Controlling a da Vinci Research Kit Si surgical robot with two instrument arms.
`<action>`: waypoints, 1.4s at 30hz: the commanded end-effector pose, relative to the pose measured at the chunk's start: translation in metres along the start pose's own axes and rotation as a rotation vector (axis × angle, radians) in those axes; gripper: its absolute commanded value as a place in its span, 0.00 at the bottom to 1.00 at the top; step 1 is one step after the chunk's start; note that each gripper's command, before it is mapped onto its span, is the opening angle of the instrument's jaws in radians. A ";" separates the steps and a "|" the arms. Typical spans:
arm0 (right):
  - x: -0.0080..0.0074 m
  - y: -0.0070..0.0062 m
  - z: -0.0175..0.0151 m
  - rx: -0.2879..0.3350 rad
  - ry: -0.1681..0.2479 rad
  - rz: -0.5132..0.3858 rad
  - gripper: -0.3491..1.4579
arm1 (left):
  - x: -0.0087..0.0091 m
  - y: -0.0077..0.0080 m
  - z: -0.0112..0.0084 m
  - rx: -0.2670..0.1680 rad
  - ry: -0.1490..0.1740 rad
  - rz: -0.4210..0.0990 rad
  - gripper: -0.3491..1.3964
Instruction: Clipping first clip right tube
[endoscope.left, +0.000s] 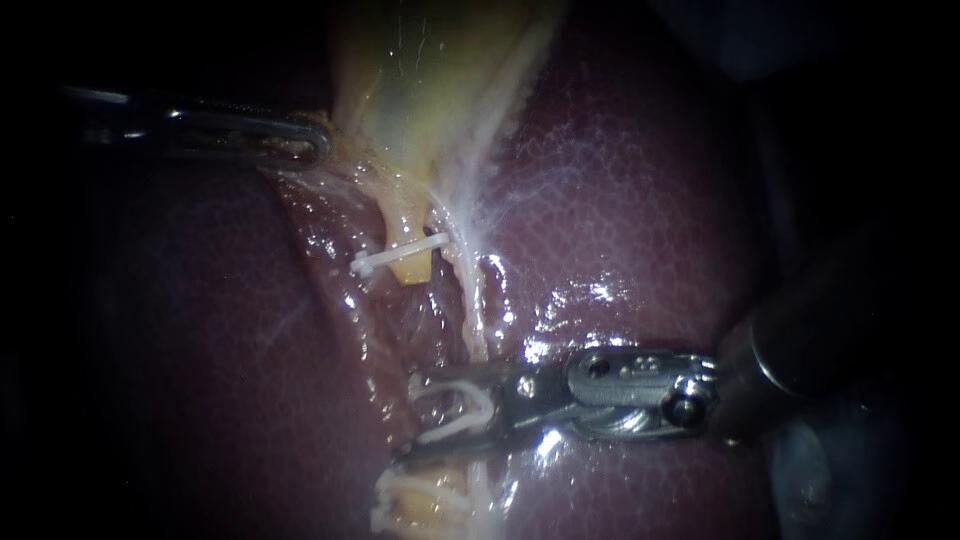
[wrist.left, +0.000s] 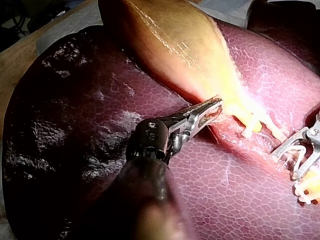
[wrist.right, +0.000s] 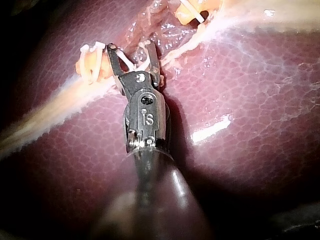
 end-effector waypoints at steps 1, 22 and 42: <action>0.0001 -0.0001 -0.0001 0.001 0.000 0.000 0.46 | 0.0000 0.0000 0.0000 0.000 0.000 0.000 0.00; 0.0041 -0.0023 -0.0086 0.056 0.003 0.037 0.45 | 0.0000 0.0002 -0.0004 0.003 -0.005 -0.001 0.00; -0.0010 0.0028 -0.0075 0.051 -0.004 0.114 0.45 | 0.0001 0.0003 -0.0005 0.003 -0.005 0.000 0.00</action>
